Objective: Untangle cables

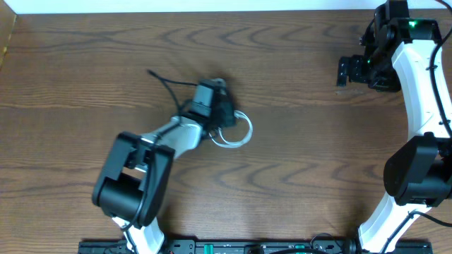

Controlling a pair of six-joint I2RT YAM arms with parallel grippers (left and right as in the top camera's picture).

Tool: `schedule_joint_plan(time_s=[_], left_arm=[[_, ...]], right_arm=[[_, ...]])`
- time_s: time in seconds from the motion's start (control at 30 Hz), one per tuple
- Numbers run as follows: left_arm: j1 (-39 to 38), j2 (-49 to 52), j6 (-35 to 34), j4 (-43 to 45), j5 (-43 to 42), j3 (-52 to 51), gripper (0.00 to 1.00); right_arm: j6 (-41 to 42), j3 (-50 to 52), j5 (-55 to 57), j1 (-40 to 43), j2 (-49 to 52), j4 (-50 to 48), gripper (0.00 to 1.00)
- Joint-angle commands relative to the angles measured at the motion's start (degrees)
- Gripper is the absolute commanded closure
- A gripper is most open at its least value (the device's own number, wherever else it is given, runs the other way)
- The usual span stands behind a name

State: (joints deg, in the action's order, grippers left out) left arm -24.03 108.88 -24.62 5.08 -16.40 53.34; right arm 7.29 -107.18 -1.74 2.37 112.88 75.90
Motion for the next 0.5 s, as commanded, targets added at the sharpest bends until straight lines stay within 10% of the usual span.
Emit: schedule_joint_plan(time_s=[0.0, 0.47], left_arm=[[-6.4, 8.2, 1.0, -4.5, -5.5, -6.1, 0.71], [-18.8, 7.0, -3.0, -4.5, -4.3, -4.3, 0.71]], right_arm=[[0.8, 0.1, -0.3, -0.3, -0.3, 0.2, 0.01], [0.8, 0.1, -0.3, -0.3, -0.3, 1.6, 0.01]])
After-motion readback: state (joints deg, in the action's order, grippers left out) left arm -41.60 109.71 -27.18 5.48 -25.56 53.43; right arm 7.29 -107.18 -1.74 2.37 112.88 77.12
